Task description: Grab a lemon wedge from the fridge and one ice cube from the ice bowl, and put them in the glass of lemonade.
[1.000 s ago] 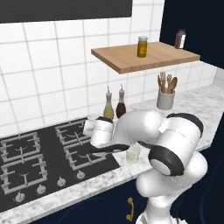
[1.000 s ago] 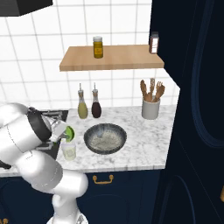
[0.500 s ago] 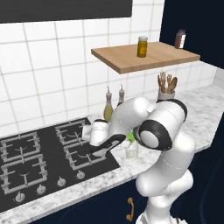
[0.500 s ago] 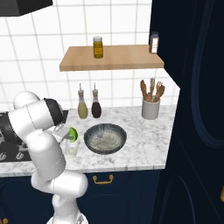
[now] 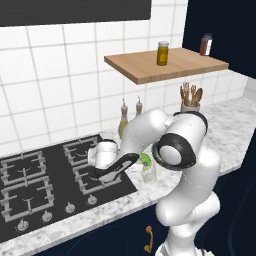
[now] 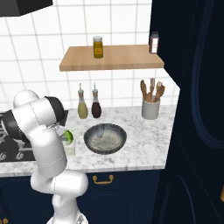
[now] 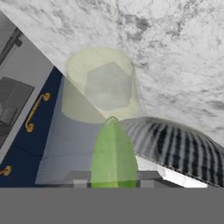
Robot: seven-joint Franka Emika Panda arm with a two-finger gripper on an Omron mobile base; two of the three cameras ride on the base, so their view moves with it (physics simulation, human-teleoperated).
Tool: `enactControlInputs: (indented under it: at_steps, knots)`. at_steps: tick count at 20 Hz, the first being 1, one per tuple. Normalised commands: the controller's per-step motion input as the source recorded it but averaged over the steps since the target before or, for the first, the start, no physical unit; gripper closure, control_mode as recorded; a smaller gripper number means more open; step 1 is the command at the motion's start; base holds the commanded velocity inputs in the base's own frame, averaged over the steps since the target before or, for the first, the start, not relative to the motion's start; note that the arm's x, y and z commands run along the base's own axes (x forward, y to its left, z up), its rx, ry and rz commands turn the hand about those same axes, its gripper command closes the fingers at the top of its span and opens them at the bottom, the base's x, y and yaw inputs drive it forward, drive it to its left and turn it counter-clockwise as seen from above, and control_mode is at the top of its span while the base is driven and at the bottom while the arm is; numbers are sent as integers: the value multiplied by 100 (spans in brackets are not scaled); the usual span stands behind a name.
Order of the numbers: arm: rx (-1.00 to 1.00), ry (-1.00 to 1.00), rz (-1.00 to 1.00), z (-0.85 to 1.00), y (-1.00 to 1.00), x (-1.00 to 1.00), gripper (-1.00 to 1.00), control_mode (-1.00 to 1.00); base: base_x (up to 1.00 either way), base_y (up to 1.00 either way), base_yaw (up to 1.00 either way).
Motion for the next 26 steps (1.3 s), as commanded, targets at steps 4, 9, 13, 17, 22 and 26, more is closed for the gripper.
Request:
enactControlInputs:
  at_steps: [4,9,13,17,22,26]
  knots:
    - [0,-1,0,29,0,-35,-100,-100,0,0,0]
    - [0,-10,0,81,-2,-60,-100,-100,0,0,0]
    - [0,-19,0,95,0,-96,-100,-100,0,0,0]
    - [0,-29,-1,82,6,-98,-100,-100,0,0,0]
    - [20,-41,-15,70,25,-84,-100,-100,0,0,0]
    - [12,-27,-5,55,67,-50,-100,-100,0,0,0]
